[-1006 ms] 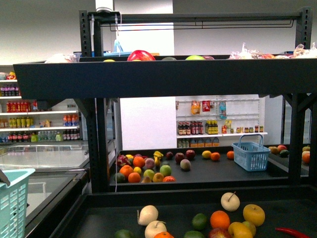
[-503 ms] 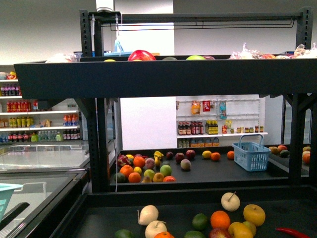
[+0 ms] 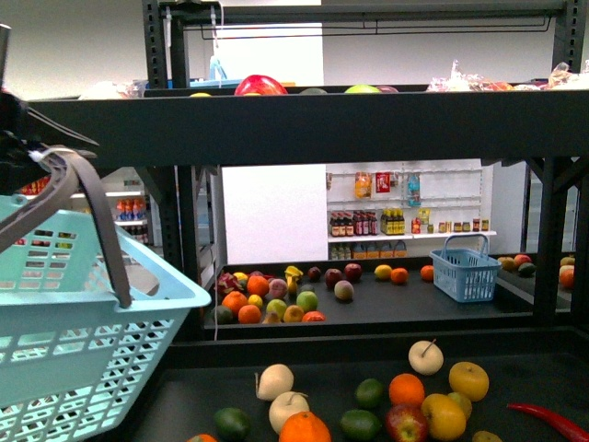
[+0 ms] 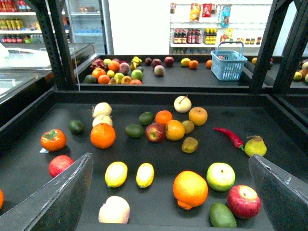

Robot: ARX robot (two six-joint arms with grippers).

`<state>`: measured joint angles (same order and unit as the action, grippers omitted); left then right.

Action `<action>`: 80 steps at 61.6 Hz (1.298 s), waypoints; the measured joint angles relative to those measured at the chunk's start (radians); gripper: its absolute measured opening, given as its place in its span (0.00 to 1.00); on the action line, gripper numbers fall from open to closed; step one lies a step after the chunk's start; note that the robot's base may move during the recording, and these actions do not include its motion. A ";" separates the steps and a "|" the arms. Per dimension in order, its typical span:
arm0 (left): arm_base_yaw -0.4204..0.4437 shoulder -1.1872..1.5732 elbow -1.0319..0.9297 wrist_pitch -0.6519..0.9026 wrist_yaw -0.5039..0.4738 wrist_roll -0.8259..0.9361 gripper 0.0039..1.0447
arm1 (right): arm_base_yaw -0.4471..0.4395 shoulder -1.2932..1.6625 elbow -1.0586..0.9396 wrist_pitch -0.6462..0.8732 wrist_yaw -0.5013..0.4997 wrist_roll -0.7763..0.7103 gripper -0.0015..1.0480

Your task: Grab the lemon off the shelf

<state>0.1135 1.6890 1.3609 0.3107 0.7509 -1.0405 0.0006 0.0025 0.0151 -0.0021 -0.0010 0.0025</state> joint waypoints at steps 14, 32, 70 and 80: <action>-0.148 0.035 -0.011 0.100 -0.040 -0.018 0.07 | 0.000 0.000 0.000 0.000 0.000 0.000 0.93; -0.355 0.193 0.074 0.108 -0.065 -0.041 0.07 | 0.000 0.000 0.000 0.000 0.000 0.000 0.93; -0.452 0.309 0.176 0.101 -0.098 -0.005 0.07 | -0.027 0.245 0.084 -0.186 0.011 0.187 0.93; -0.450 0.309 0.177 0.101 -0.104 0.004 0.07 | -0.181 0.671 0.183 0.014 -0.176 0.237 0.93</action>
<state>-0.3363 1.9976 1.5379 0.4118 0.6468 -1.0363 -0.1802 0.6731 0.1982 0.0116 -0.1772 0.2398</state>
